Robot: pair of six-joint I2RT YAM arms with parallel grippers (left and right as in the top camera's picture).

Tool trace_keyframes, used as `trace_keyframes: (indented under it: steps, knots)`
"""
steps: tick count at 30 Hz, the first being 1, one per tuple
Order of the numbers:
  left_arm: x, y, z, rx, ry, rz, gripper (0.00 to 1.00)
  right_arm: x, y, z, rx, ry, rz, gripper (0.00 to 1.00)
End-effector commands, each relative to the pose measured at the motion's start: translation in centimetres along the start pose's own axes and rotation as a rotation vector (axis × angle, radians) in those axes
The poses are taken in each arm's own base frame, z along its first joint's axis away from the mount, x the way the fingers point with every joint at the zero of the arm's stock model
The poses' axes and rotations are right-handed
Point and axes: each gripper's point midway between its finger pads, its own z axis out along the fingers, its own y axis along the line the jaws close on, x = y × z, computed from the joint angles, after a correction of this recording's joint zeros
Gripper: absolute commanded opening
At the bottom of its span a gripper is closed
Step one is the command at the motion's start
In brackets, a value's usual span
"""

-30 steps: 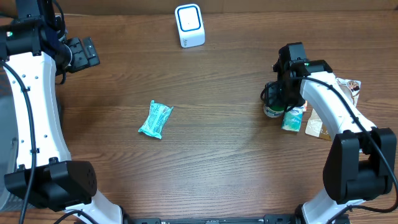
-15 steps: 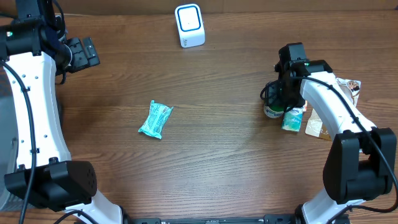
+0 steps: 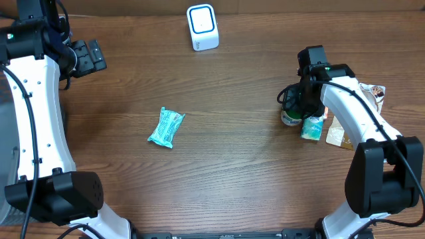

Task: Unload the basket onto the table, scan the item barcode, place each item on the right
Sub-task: 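Move the right gripper left to the light-green tissue pack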

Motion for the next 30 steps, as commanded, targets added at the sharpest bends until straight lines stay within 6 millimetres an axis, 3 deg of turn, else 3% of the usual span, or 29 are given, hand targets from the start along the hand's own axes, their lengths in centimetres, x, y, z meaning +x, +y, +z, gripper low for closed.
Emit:
trace_keyframes:
  steps: [1,5,9,16,19,24,28,30]
  knots:
    - [-0.4,0.1,-1.4,0.002,-0.038,0.021,1.00,-0.1,-0.2,-0.2,0.007,-0.008,0.028,0.56]
    - [-0.4,0.1,-1.4,0.002,-0.039,0.021,1.00,0.4,-0.4,-0.2,0.013,0.010,0.029,0.59]
    - [-0.4,0.1,-1.4,0.002,-0.038,0.021,0.99,0.9,-0.5,-0.2,0.020,0.030,0.036,1.00]
    - [-0.4,0.1,-1.4,0.002,-0.038,0.021,1.00,0.7,0.1,-1.0,-0.012,0.036,0.058,1.00]
    - [-0.4,0.1,-1.4,0.002,-0.038,0.021,0.99,0.0,0.4,-3.4,-0.016,0.036,0.055,1.00]
    - [-0.4,0.1,-1.4,0.002,-0.038,0.021,1.00,-2.7,1.6,-10.5,-0.056,-0.041,0.012,1.00]
    - [-0.4,0.1,-1.4,0.002,-0.038,0.021,1.00,-4.0,6.5,-15.5,-0.308,-0.104,-0.082,1.00]
    - [-0.4,0.1,-1.4,0.002,-0.038,0.021,0.99,-4.1,10.1,-17.1,-0.506,-0.111,-0.123,1.00]
